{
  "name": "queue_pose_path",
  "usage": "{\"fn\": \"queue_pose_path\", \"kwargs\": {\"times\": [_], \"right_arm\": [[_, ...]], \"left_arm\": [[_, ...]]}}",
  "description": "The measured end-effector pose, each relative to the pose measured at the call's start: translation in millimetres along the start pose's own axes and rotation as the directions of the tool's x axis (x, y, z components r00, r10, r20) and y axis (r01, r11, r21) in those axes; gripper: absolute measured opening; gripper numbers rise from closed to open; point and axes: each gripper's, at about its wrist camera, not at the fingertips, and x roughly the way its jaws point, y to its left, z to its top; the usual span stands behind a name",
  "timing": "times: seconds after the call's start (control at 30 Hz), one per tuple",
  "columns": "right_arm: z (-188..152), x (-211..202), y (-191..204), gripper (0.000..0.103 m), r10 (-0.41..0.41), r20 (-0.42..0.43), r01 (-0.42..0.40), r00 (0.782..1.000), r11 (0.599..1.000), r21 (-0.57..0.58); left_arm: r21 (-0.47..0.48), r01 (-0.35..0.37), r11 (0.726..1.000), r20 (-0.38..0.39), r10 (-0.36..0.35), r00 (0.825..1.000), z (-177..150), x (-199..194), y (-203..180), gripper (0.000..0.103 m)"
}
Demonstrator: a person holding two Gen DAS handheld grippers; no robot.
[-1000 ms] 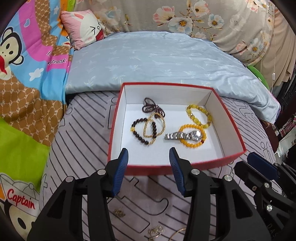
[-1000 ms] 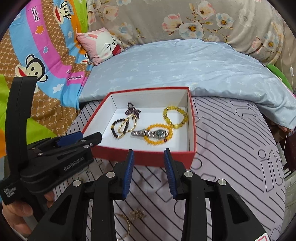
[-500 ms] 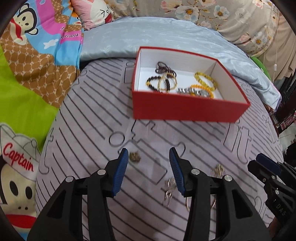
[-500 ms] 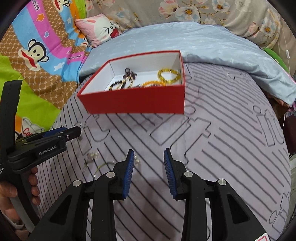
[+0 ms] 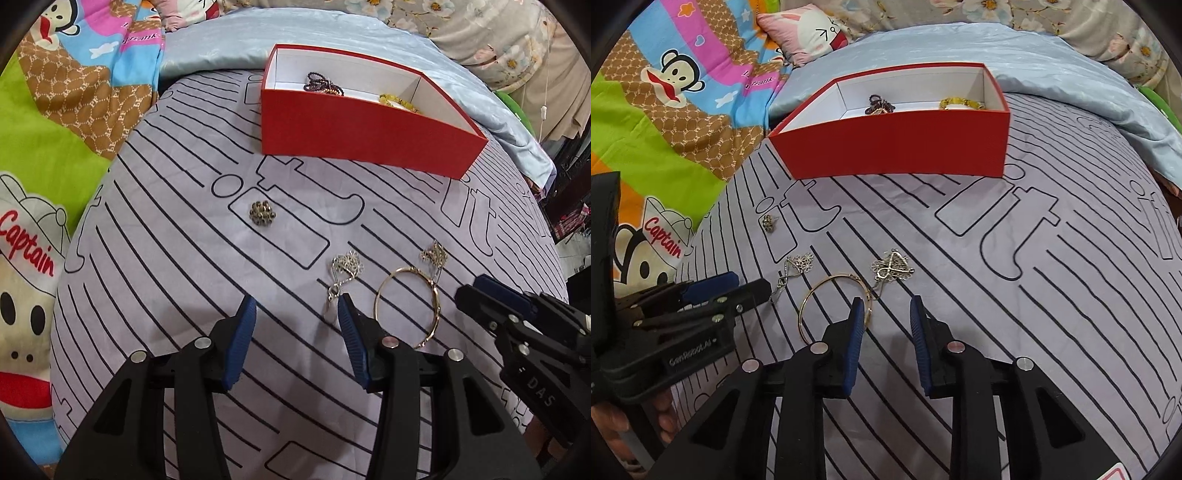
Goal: Organize jewelry
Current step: 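Withdraw both tools from the box back to the remaining jewelry, then grasp the silver triangle pendant necklace with the right tool while the left grasps the silver crown pendant chain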
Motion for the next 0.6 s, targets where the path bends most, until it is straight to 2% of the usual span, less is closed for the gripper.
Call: {"fn": "queue_pose_path", "kwargs": {"times": [0.2, 0.43, 0.5, 0.6], "right_arm": [[7.9, 11.1, 5.8, 0.017, 0.007, -0.004, -0.007, 1.0, 1.0, -0.002], [15.2, 21.3, 4.5, 0.016, -0.029, -0.015, 0.029, 0.999, 1.0, 0.001], [14.3, 24.8, 2.5, 0.006, -0.028, -0.028, 0.028, 0.999, 1.0, 0.003], [13.8, 24.9, -1.4, 0.006, -0.026, -0.025, 0.027, 0.999, 1.0, 0.016]], "left_arm": [[0.006, 0.004, 1.0, -0.008, -0.004, 1.0, -5.3, 0.7, -0.2, 0.044], [-0.002, 0.005, 1.0, -0.019, -0.006, 1.0, -6.3, 4.4, 2.8, 0.044], [-0.002, 0.006, 1.0, -0.02, -0.006, 1.0, -6.2, 5.1, 2.6, 0.044], [-0.004, 0.008, 1.0, -0.021, -0.008, 1.0, -5.9, 5.7, 2.8, 0.044]]}}
